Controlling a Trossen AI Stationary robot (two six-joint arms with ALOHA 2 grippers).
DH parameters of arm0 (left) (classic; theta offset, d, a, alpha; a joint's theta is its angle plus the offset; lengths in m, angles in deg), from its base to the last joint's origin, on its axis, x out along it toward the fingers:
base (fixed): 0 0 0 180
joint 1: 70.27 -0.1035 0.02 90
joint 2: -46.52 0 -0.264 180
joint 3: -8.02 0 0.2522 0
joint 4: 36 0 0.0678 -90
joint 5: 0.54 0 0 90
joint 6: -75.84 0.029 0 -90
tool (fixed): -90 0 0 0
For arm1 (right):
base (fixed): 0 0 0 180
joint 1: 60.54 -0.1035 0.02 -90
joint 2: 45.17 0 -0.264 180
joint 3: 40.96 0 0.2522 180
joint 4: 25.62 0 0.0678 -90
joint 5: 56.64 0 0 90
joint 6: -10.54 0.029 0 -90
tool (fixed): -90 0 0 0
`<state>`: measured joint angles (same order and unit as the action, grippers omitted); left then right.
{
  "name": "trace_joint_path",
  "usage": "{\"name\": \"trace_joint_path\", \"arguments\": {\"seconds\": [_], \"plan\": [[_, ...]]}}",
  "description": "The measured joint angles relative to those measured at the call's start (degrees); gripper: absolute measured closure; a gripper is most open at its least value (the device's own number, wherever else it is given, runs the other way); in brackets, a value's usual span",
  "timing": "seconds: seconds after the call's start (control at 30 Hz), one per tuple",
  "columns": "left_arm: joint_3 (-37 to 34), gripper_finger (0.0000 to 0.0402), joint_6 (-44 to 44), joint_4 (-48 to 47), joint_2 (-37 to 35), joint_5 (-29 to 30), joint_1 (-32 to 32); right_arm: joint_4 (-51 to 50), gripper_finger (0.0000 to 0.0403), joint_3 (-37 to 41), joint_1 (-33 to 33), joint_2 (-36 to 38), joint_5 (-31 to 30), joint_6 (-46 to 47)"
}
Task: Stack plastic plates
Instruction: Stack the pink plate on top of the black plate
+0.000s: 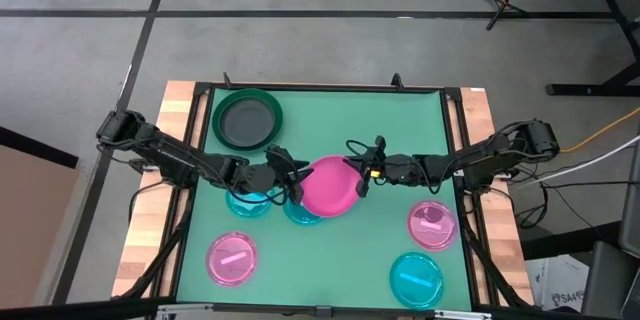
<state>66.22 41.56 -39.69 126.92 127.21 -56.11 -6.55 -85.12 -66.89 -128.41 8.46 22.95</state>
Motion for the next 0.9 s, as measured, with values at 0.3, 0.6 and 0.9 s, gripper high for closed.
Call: {"name": "trace_joint_path", "arguments": {"seconds": [0.3, 0.6, 0.9], "plan": [[0.0, 0.0292, 0.0, -0.8, 0.0, 1.5, 0.0, 0.6, 0.0403, 0.0, 0.0, 0.0, -0.1, 0.0], [0.0, 0.0292, 0.0, -1.9, 0.0, 2.1, 0.0, 1.9, 0.0403, 0.0, 0.0, 0.0, -0.1, 0.8], [0.0, 0.0292, 0.0, -1.9, 0.0, 2.0, 0.0, 4.4, 0.0403, 0.0, 0.0, 0.0, -0.2, 0.9]]}}
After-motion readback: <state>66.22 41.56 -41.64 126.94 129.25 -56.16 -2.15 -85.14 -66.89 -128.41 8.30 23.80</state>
